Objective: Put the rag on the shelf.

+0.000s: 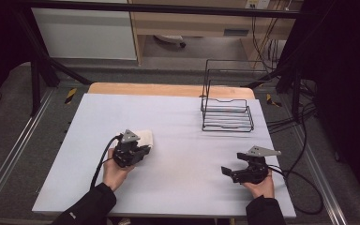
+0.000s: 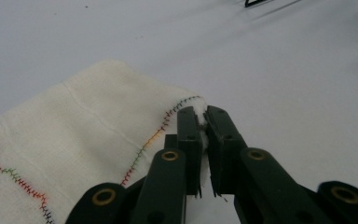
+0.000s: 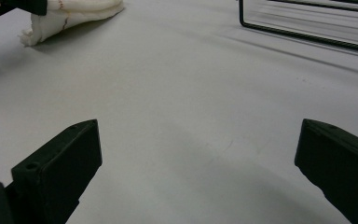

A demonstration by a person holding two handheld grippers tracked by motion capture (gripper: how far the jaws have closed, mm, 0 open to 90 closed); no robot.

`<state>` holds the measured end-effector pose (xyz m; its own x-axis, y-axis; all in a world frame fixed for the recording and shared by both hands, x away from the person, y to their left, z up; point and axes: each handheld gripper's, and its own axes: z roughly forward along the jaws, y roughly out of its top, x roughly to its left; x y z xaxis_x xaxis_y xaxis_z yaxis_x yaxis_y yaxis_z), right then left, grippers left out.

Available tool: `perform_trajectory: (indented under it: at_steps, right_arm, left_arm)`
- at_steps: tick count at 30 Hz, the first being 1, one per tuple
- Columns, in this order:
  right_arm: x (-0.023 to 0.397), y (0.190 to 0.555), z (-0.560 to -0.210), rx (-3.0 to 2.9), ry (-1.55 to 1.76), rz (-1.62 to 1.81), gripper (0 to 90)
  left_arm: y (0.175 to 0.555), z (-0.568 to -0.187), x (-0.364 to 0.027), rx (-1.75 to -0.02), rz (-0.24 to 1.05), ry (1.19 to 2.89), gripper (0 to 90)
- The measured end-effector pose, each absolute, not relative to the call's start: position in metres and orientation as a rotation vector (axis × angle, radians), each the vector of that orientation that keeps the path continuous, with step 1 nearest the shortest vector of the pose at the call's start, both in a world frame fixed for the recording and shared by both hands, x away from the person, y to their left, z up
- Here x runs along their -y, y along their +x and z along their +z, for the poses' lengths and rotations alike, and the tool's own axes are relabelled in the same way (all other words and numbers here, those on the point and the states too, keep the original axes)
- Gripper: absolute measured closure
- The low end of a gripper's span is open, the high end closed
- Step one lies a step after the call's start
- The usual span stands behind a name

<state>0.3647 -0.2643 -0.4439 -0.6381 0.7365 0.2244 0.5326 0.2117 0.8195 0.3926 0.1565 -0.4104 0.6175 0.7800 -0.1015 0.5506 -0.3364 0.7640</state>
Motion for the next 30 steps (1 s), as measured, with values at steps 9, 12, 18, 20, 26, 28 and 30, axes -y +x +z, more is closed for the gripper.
perform_trajectory:
  at_steps: [9,12,18,20,26,28,30]
  right_arm:
    - [0.263,0.365,-0.444,-2.272,1.206,1.389,1.0]
    - [0.263,0.365,-0.444,-2.273,1.207,1.388,1.0]
    - [0.263,0.365,-0.445,-2.278,1.203,1.380,1.0]
    - [0.263,0.365,-0.445,-2.277,1.202,1.381,1.0]
    - [0.263,0.365,-0.444,-2.276,1.200,1.380,1.0]
    - [0.263,0.365,-0.445,-2.276,1.198,1.381,1.0]
    - [0.263,0.365,-0.445,-2.277,1.197,1.378,1.0]
  left_arm:
    - [0.383,-0.410,-0.127,-0.986,0.354,2.058,84.2]
    - [0.384,-0.410,-0.119,-0.994,0.344,2.054,84.2]
    - [0.387,-0.412,-0.098,-0.988,0.325,2.046,84.3]
    - [0.387,-0.414,-0.090,-0.987,0.316,2.045,84.3]
    - [0.392,-0.420,-0.068,-0.976,0.297,2.052,84.2]
    - [0.395,-0.423,-0.064,-0.978,0.293,2.054,84.1]
    - [0.397,-0.426,-0.062,-0.971,0.287,2.064,84.0]
